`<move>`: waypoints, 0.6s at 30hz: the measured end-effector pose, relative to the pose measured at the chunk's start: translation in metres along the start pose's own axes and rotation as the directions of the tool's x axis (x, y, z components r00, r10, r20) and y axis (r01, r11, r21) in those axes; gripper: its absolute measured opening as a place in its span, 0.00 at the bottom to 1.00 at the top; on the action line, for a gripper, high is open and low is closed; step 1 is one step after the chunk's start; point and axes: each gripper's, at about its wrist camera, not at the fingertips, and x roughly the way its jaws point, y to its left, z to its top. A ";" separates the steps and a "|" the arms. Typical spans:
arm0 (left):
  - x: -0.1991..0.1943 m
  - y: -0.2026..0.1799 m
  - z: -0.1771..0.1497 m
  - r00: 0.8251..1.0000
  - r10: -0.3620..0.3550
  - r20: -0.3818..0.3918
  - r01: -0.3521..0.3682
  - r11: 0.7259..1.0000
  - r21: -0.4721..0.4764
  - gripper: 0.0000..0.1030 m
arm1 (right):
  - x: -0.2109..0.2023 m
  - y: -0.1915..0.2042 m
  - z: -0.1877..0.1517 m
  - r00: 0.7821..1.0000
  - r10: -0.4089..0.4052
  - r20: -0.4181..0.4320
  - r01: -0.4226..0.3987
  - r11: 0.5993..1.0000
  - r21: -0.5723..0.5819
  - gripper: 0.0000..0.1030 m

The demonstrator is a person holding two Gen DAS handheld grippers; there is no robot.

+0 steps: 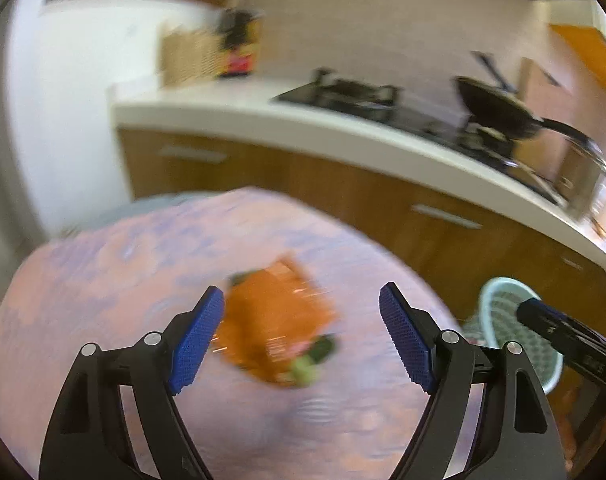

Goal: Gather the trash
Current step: 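Grasp the orange snack wrapper with the left tool while the right tool grasps the bok choy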

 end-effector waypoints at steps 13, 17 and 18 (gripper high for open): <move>0.066 0.029 -0.017 0.993 -0.017 -0.119 0.008 0.997 -0.077 0.70 | 0.088 0.060 -0.001 0.996 0.041 -0.081 -0.047 0.997 -0.062 0.54; 0.068 0.027 -0.020 0.994 0.018 -0.112 -0.025 0.998 -0.057 0.52 | 0.093 0.055 -0.001 0.995 0.028 -0.095 -0.033 0.998 -0.052 0.54; 0.068 0.027 -0.020 0.994 0.013 -0.110 -0.020 0.998 -0.058 0.48 | 0.094 0.056 -0.001 0.995 0.022 -0.100 -0.027 0.998 -0.054 0.54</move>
